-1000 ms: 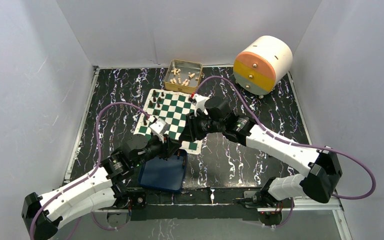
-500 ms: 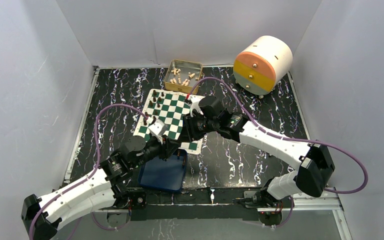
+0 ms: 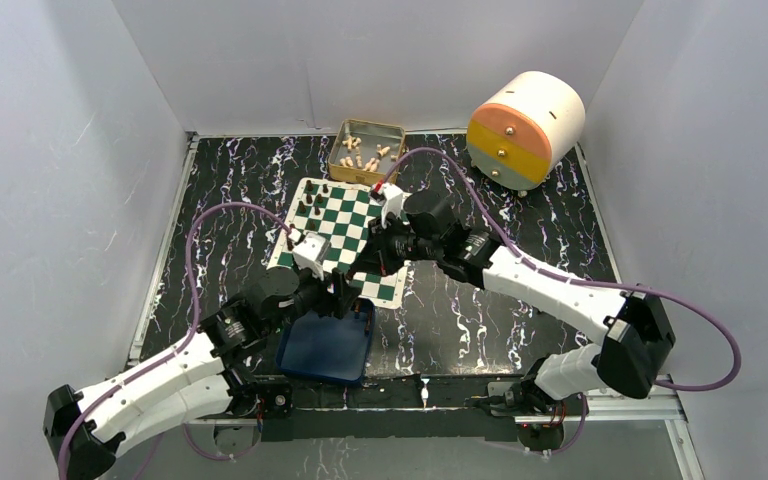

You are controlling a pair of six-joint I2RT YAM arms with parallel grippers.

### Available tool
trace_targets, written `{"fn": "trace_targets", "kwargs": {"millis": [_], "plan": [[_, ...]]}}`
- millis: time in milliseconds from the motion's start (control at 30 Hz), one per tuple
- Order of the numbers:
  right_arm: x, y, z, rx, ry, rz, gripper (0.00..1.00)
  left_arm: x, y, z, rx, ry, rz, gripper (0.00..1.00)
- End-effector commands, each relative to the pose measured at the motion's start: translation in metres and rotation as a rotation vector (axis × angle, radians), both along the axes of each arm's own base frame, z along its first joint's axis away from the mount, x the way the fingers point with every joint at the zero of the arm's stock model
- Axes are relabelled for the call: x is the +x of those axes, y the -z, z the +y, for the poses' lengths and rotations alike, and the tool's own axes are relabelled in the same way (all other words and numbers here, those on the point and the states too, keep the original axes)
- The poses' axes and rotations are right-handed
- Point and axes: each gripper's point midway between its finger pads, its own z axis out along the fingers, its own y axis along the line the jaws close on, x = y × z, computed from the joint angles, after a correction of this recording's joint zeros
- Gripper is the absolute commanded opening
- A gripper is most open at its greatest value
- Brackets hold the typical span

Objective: Set up the chess pieces on the board
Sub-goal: Place the chess piece on the chessboard.

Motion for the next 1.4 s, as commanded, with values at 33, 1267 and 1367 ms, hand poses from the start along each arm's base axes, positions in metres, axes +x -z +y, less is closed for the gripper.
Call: {"fn": "trace_targets", "kwargs": {"millis": [33, 1267, 1367], "plan": [[0.038, -0.063, 0.006, 0.162, 0.081, -0.321, 0.03, 0.013, -0.01, 0.036, 0.039, -0.264, 0.093, 0.69], [0.107, 0.051, 0.19, -0.023, -0.251, -0.729, 0.02, -0.016, -0.267, 0.11, -0.529, -0.407, -0.145, 0.88], [0.112, 0.067, 0.197, -0.055, -0.252, -0.747, 0.02, -0.018, -0.269, 0.111, -0.526, -0.402, -0.152, 0.88]]}}
